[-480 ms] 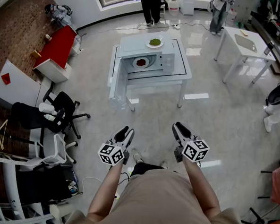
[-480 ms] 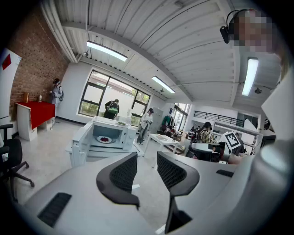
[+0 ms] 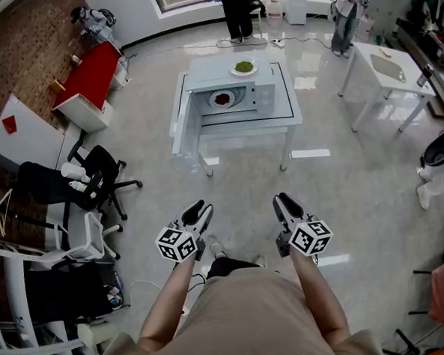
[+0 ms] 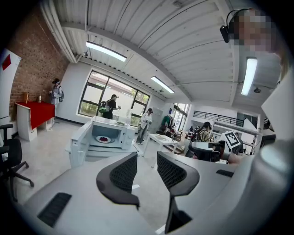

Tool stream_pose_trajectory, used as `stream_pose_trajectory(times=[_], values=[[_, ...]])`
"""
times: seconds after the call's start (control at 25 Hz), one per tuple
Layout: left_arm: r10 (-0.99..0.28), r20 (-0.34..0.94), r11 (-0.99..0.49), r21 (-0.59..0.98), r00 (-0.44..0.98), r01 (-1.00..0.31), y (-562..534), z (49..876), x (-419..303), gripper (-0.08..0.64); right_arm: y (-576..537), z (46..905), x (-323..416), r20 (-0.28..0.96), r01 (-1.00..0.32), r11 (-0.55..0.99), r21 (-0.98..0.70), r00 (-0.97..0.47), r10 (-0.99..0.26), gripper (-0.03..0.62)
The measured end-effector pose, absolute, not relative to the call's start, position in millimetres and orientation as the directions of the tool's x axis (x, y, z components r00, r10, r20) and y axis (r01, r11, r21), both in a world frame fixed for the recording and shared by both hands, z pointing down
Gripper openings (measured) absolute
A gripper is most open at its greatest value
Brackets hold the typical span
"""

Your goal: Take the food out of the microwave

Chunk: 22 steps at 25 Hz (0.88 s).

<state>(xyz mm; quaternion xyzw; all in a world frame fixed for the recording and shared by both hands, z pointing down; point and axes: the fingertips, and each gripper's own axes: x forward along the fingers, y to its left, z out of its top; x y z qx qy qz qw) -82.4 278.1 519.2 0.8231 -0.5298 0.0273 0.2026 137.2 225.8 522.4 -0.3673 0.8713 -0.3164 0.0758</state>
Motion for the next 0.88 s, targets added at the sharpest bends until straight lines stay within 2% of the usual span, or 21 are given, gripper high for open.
stream_pose_trajectory(times=[0.2,0.56,0.88], values=[[-0.862,0.257,-0.357,0.303,0.437,-0.883,281.0,518.2,-76.1,0.140,230.7,514.1,137.0,0.033,-0.505,0.547,-0.667,-0.754,-0.655,0.101],[-0.851,0.285,-0.351,0.318,0.442,-0.881,291.2,531.4,-85.2,0.140,232.8,522.1,117.2,0.046,-0.488,0.560,-0.669,-0.780,-0.624,0.101],[-0.836,0.290,-0.370,0.332,0.467,-0.868,246.3,534.4,-112.3,0.140,204.4,524.4,89.2,0.069,-0.495,0.531,-0.688,-0.773,-0.630,0.101]])
